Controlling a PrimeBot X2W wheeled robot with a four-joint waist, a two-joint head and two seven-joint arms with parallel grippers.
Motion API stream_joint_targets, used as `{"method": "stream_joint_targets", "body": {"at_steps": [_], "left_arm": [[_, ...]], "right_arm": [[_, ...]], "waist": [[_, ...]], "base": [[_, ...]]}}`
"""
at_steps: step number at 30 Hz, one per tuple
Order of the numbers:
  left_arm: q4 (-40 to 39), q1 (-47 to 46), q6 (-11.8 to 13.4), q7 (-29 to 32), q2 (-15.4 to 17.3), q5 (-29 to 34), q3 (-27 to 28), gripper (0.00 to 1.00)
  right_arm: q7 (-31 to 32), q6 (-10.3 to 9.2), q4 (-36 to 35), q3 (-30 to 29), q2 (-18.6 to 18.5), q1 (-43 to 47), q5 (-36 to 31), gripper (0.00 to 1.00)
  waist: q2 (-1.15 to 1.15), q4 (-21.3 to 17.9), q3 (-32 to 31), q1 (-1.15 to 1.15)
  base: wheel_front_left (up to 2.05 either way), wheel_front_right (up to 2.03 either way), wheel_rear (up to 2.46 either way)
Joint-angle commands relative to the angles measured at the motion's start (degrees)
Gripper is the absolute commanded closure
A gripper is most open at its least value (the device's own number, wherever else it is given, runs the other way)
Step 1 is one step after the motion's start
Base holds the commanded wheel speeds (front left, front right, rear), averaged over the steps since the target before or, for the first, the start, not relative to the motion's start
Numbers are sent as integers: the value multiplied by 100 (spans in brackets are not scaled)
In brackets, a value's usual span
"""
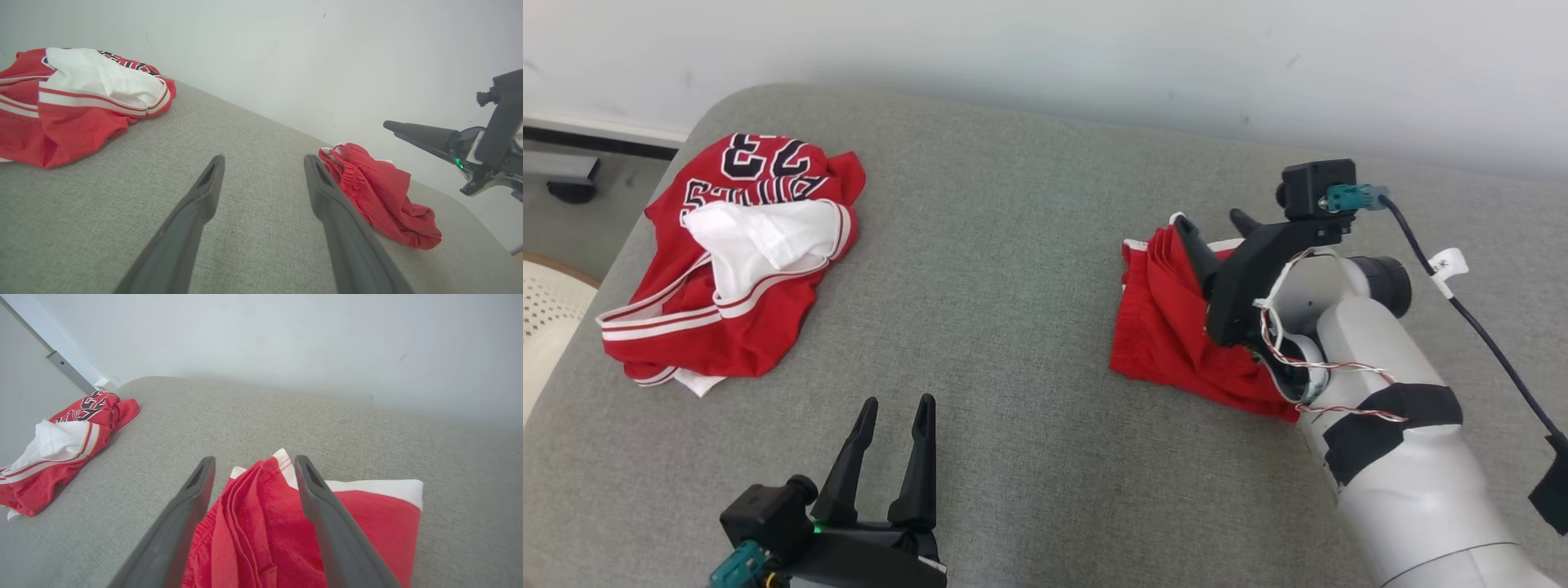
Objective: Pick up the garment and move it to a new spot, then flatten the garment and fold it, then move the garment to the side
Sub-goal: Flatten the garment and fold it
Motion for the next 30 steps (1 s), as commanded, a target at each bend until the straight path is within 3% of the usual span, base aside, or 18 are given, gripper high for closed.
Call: {"method": "stream_joint_targets", "body": {"at_steps": [1, 8, 9, 10, 11, 12, 14, 30], "left_arm": [[-8, 150, 20, -42, 8, -38, 25, 0], [-15, 257, 10, -47, -3, -57, -15, 0], [-22, 258, 5, -47, -10, -64, -24, 0], [-20, 272, 0, -46, -15, -67, -39, 0], [-18, 281, -6, -46, -19, -71, -53, 0], [-18, 281, -6, -46, -19, -71, -53, 0], [-17, 270, -24, -41, -27, -75, -81, 0], [90, 206, -53, -38, -61, -155, -110, 0]], "right_arm": [[-88, 1, -20, -188, -67, 45, -242, 0], [-66, 2, 46, -772, -422, 649, -1170, 0], [-35, 2, 79, -841, -409, 733, -1248, 6], [-31, 2, 113, -896, -396, 804, -1336, 50], [-47, 2, 137, -914, -376, 856, -1386, 75], [-47, 2, 137, -914, -376, 856, -1386, 75], [-51, 2, 195, -891, -302, 916, -1451, 100], [-344, 2, 836, 103, -3, 622, -1498, 100]], "waist": [[0, -89, -103, 0], [0, -123, -262, 0], [0, -121, -264, 0], [0, -117, -265, 0], [0, -108, -262, 0], [0, -108, -262, 0], [0, -76, -242, 0], [0, 276, -176, 0]], "base": [[0, 0, 0], [0, 0, 0], [0, 0, 0], [0, 0, 0], [0, 0, 0], [0, 0, 0], [0, 0, 0], [0, 0, 0]]}}
